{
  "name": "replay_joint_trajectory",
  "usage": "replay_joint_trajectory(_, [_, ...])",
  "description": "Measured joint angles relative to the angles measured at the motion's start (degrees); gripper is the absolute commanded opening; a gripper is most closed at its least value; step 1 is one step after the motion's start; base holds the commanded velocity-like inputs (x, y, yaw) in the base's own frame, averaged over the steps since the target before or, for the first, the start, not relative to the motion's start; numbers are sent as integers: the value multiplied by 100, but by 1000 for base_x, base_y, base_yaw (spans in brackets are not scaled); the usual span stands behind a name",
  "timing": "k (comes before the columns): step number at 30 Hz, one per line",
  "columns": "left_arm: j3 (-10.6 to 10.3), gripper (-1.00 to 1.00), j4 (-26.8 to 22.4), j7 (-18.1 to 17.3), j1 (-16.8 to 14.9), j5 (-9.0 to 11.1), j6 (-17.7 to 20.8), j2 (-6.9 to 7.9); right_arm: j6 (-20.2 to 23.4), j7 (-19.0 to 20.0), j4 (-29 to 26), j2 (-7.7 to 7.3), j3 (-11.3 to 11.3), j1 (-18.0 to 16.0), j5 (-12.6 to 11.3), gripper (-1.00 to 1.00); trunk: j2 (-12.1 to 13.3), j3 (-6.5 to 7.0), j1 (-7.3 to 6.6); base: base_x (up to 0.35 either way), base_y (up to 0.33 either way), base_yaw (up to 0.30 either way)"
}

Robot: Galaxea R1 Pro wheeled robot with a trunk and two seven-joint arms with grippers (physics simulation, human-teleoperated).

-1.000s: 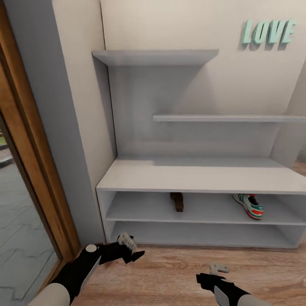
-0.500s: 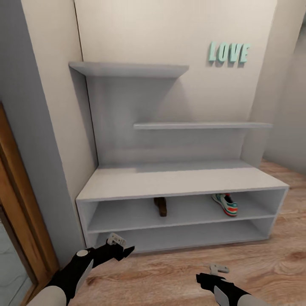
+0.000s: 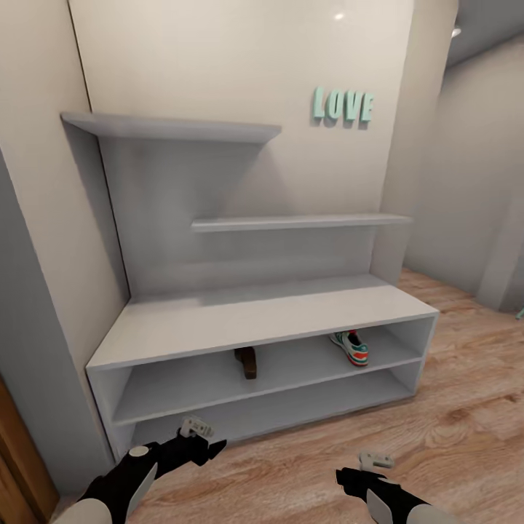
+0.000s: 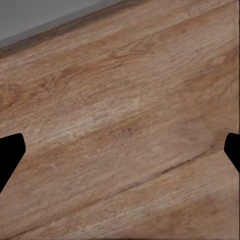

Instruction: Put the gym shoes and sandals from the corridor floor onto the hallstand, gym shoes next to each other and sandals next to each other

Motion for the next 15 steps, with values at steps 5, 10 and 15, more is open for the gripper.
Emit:
replay_joint_trajectory(5, [-2, 100, 275, 151, 2, 0, -67, -8, -3, 0, 0, -2, 0, 0, 0, 100, 201, 103, -110, 0, 0, -300])
replay_joint_trajectory(10, [6, 100, 637, 165, 3, -2, -199, -9, -1, 0, 0, -2, 0, 0, 0, 100, 401, 207, -220, 0, 0, -300])
replay_joint_trajectory(15, [7, 100, 1122, 169, 3, -7, -608, -3, 0, 0, 0, -2, 0, 0, -2, 100, 602, 310, -329, 0, 0, -300])
